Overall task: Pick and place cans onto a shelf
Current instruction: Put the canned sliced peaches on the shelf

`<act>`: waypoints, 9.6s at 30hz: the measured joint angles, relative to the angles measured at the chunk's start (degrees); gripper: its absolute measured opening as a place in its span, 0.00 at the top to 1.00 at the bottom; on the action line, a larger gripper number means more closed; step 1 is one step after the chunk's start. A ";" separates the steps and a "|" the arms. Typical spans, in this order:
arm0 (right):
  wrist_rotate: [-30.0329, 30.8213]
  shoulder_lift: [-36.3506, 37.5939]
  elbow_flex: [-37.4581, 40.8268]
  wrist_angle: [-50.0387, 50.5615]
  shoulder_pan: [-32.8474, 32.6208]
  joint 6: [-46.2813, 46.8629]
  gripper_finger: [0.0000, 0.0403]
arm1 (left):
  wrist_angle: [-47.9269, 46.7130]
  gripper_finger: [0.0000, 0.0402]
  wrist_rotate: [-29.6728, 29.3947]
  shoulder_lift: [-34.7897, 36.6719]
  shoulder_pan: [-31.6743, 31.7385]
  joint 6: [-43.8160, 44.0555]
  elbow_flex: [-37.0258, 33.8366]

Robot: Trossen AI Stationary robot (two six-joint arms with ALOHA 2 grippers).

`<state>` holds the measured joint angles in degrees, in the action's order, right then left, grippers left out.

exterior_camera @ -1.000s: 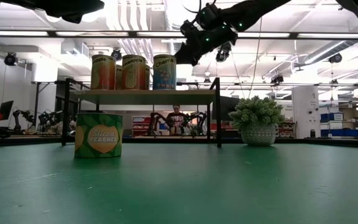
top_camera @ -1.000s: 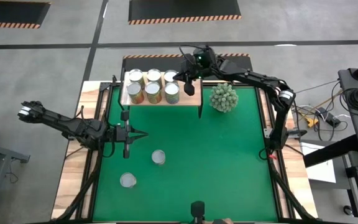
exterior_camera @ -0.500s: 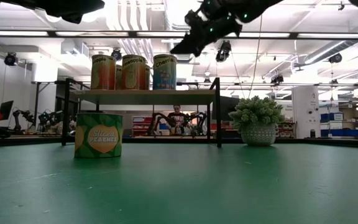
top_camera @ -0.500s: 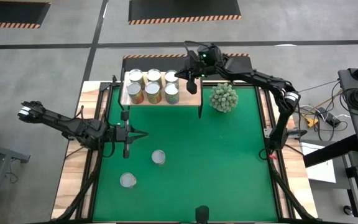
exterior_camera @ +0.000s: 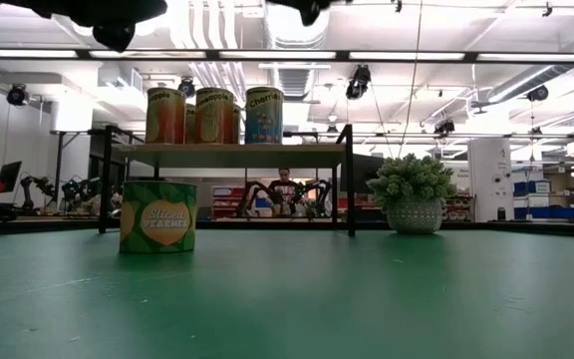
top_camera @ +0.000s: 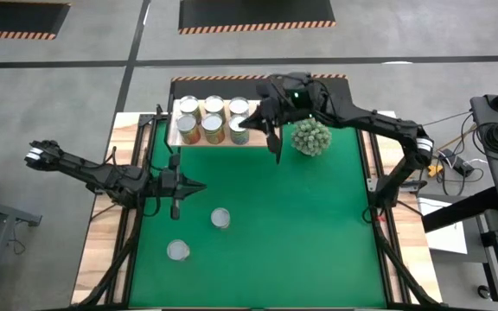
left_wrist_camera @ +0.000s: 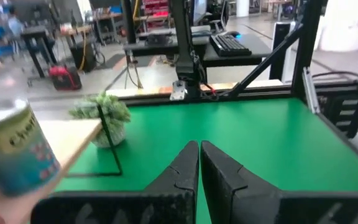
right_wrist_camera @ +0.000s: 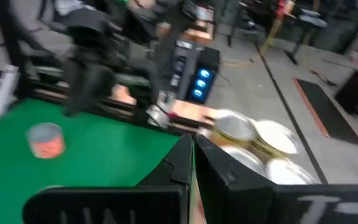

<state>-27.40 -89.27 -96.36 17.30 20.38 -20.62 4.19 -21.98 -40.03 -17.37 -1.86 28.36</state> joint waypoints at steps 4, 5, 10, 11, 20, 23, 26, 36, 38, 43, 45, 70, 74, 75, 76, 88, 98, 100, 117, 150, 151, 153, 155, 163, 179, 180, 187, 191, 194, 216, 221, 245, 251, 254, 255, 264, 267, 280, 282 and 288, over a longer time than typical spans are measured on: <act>-0.02 0.76 0.02 0.86 -3.60 -0.07 0.98 | -1.68 1.00 0.04 -0.25 -0.09 6.38 0.00; -0.02 0.78 0.02 0.88 -4.35 -0.26 0.98 | -1.67 1.00 0.04 -0.56 -0.09 7.93 0.00; 0.02 0.70 0.02 1.06 -6.88 -0.52 0.98 | -1.63 1.00 0.09 -4.47 -0.84 13.39 -0.08; 0.02 0.70 0.02 1.25 -7.18 -0.54 0.98 | -1.65 1.00 0.11 -5.62 -0.98 14.46 -0.11; 0.04 0.70 0.04 8.26 -8.15 -2.54 0.98 | -1.68 1.00 0.20 -14.05 -1.69 28.11 -0.13; 0.04 0.68 0.04 10.67 -8.15 -3.42 0.98 | -2.63 1.00 0.39 -15.94 -3.03 35.22 0.50; 0.07 0.63 0.04 12.96 -8.16 -3.40 0.98 | -4.55 1.00 0.46 -17.59 -4.86 41.37 2.93; 0.49 -0.20 0.09 19.26 -14.82 1.79 0.98 | -10.89 1.00 -2.94 -25.59 -11.03 43.36 9.59; 0.49 -0.20 0.09 19.28 -16.58 2.56 0.98 | -12.93 1.00 -3.01 -27.11 -11.60 43.38 11.25; 0.55 -0.20 -0.53 19.46 -19.81 2.64 0.98 | -16.42 1.00 -3.06 -30.96 -12.15 43.40 14.85; 0.53 -0.16 -0.55 19.45 -20.65 2.30 0.98 | -16.70 1.00 -3.10 -32.30 -12.13 43.40 16.26; 8.71 -0.27 23.79 21.12 -33.55 12.55 0.98 | -52.34 1.00 0.09 -55.10 -17.72 56.60 44.96; 9.71 -0.22 29.45 9.06 -33.77 14.15 0.98 | -59.48 1.00 0.06 -58.53 -19.15 56.14 49.71; 9.73 -0.22 30.78 5.12 -33.77 14.83 0.98 | -60.92 1.00 0.04 -59.28 -19.46 56.10 50.53; 9.76 -0.20 32.07 1.31 -33.77 15.09 0.98 | -62.40 1.00 0.04 -59.88 -19.69 56.24 51.28; 24.22 -0.75 42.92 -27.46 -34.26 12.65 0.98 | -64.36 1.00 -5.03 -62.44 -20.97 60.38 44.32; 26.53 -1.79 43.11 -29.90 -33.54 16.20 0.86 | -55.75 1.00 -10.84 -62.42 -18.49 60.96 35.11; 27.99 -2.91 43.14 -30.25 -33.41 16.20 0.78 | -53.29 1.00 -11.09 -62.39 -17.95 60.91 33.30; 28.16 -18.84 34.52 -34.42 -27.28 18.11 0.18 | -40.85 1.00 -12.19 -62.33 -13.15 54.85 27.34; 20.95 -21.58 26.40 -30.47 -26.39 12.71 0.42 | -41.76 1.00 -16.51 -61.73 -14.68 53.30 28.35; 20.94 -19.79 27.13 -29.41 -26.43 12.23 0.42 | -42.26 1.00 -17.36 -61.33 -15.14 53.00 28.50; 20.97 -16.01 28.84 -27.56 -26.44 11.75 0.42 | -42.40 1.00 -18.47 -59.86 -15.94 51.67 28.91; 21.14 -11.77 31.25 -26.28 -26.38 11.81 0.42 | -42.26 1.00 -19.97 -57.79 -16.51 49.98 29.43; 26.82 6.77 40.46 -24.30 -26.39 14.61 0.42 | -30.75 1.00 -24.48 -48.74 -16.92 28.96 30.33; 44.37 20.94 37.92 -14.49 -21.36 12.59 0.42 | -17.09 1.00 -24.17 -39.21 -16.92 3.99 28.06; 44.35 20.77 37.55 -14.43 -20.21 11.78 0.42 | -17.09 1.00 -24.17 -39.19 -16.94 4.06 28.06; 43.97 20.59 36.76 -14.02 -10.25 10.88 0.42 | -17.23 1.00 -24.15 -39.19 -16.94 4.47 28.06; 41.57 20.02 36.92 -12.79 -4.96 11.93 0.42 | -17.75 1.00 -24.15 -39.17 -16.94 4.45 28.06; 38.43 18.93 36.98 -12.26 -1.69 13.35 0.42 | -18.48 1.00 -24.15 -38.91 -16.94 4.36 28.06; 34.25 4.37 27.23 -7.36 6.54 10.98 0.42 | -18.86 1.00 -24.17 -38.84 -16.94 0.90 28.06; 34.32 3.43 26.97 -6.90 6.58 11.06 0.42 | -18.88 1.00 -25.36 -38.81 -16.94 -0.02 28.20; 31.94 3.56 26.99 -5.22 6.56 12.05 0.25 | -18.84 1.00 -26.14 -38.81 -16.94 -0.03 28.92; 31.92 5.52 23.34 3.79 6.49 12.04 0.28 | -18.84 1.00 -26.12 -38.81 -16.94 -0.01 28.92; 31.90 6.08 19.95 8.60 6.50 12.00 0.31 | -18.84 1.00 -26.12 -38.81 -16.94 -0.01 28.92; 31.89 6.11 18.96 9.69 6.51 11.76 0.32 | -18.82 1.00 -26.12 -38.81 -16.94 -0.01 28.92; 31.26 3.62 14.81 9.24 6.52 7.47 0.56 | -18.82 1.00 -26.10 -38.81 -16.94 -0.44 28.92; 31.31 1.85 13.90 8.59 6.54 4.92 0.65 | -18.80 1.00 -26.10 -38.81 -16.94 -0.45 28.92; 31.44 -5.53 9.29 9.09 8.38 -0.97 0.95 | -18.81 1.00 -26.12 -38.81 -16.94 -0.47 28.92; 31.41 -5.98 9.29 9.16 8.97 -0.46 0.97 | -18.82 1.00 -26.10 -38.81 -16.94 -0.47 28.92; 31.25 -7.02 9.11 9.03 10.27 0.93 0.98 | -18.81 1.00 -26.12 -38.81 -16.94 -0.47 28.94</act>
<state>3.85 -96.29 -87.24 26.33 30.65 -19.69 -14.63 -48.10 -78.85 -34.30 -2.33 57.30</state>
